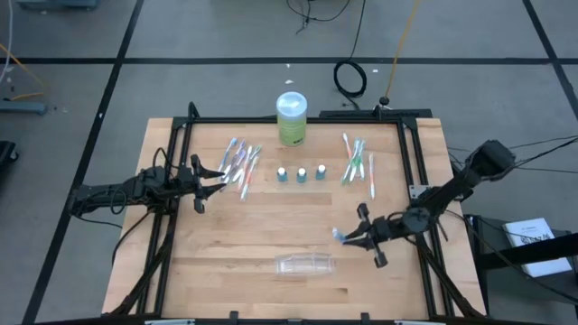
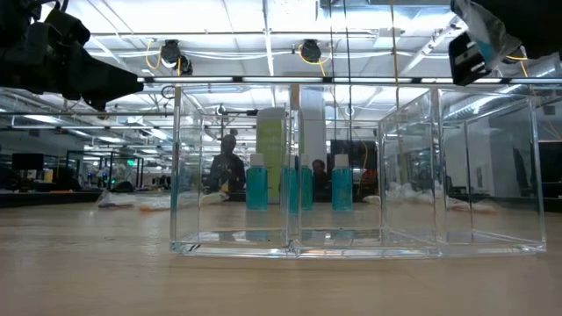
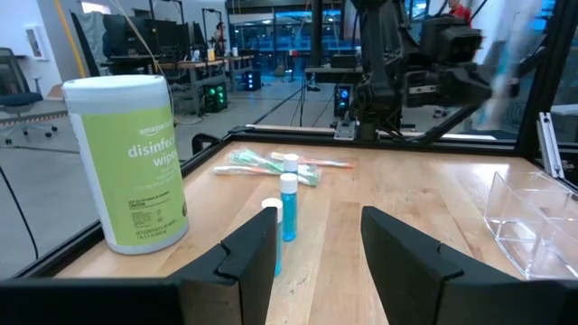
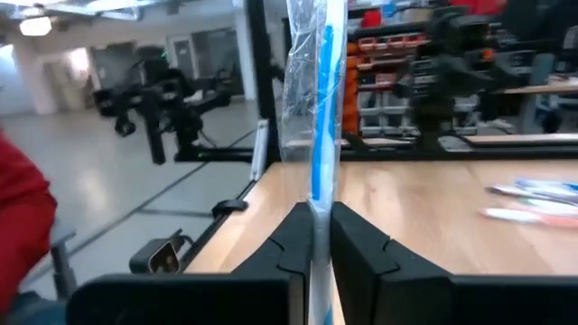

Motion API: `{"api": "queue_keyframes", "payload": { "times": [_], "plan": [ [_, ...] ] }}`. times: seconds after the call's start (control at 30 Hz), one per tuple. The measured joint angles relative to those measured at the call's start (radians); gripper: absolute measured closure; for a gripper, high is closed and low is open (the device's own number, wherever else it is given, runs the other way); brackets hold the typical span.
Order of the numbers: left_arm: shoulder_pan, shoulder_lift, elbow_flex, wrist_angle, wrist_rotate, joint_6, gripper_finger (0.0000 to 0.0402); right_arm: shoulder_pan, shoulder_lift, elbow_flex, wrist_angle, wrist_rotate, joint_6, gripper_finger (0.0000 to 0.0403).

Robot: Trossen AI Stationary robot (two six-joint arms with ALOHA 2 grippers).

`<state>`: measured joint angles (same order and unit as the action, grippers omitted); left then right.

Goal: Pick & Place toothbrushing station
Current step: Put the blue toothbrush into the transparent organizer

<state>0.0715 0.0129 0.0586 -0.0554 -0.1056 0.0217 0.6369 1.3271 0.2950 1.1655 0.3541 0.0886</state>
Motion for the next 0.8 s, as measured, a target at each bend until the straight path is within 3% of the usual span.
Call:
{"api": "queue_keyframes", "payload": {
  "times": [0.2, 0.3, 0.43, 0.57, 0.8],
  "plan": [
    [0.0, 0.0, 0.0, 0.0, 0.0, 0.0, 0.0236, 0.001, 0.121, 0.119, 0.054, -0.148, -0.077, 0.0385],
    [0.0, 0.0, 0.0, 0.004, 0.0, 0.0, 0.0236, 0.007, 0.174, 0.15, 0.052, -0.14, -0.083, 0.0385],
    [0.0, 0.0, 0.0, 0.006, 0.0, 0.0, 0.0236, 0.005, 0.273, 0.176, 0.065, -0.03, -0.081, 0.0385],
    [0.0, 0.0, 0.0, 0.006, 0.0, 0.0, 0.0236, -0.001, 0.385, 0.198, 0.207, 0.09, -0.075, 0.0385],
    [0.0, 0.0, 0.0, 0.006, 0.0, 0.0, 0.0236, 0.028, 0.502, 0.231, 0.304, 0.2, -0.017, 0.0385]
  ]
}}
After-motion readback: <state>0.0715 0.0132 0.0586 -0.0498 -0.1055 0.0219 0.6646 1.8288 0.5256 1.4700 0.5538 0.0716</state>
